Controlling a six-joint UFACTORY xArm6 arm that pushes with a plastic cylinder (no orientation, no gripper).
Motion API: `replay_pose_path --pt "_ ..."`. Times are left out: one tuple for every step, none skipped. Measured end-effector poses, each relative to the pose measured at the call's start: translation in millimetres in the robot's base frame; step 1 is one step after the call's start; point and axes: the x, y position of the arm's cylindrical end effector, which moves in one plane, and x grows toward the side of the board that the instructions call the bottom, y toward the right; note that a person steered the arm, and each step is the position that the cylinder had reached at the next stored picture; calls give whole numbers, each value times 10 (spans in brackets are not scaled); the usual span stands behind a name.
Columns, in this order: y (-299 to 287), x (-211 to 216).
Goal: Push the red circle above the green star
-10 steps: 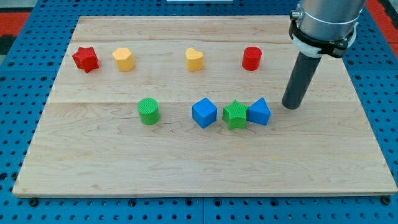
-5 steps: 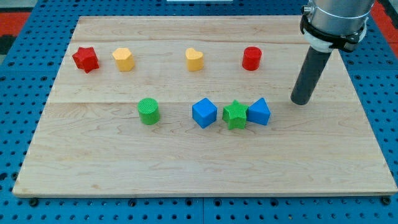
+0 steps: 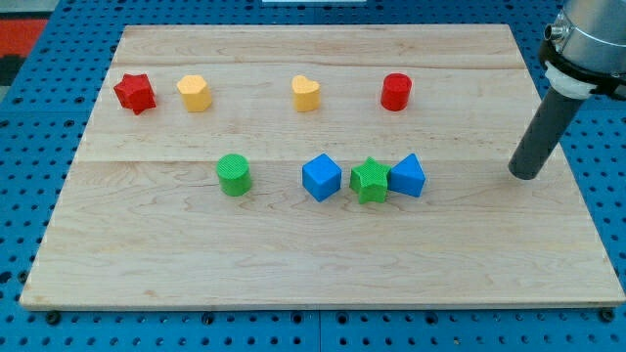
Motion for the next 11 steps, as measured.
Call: replay_pose_path --pt "0 95" --pt "0 325" --pt "-260 396" --pt "-388 369" --pt "-345 -41" --pt "-385 -689" --pt "-826 -1304" --pt "-937 -1528" --pt "-1336 -1497" --pt "-696 -1164" --pt "-416 -195"
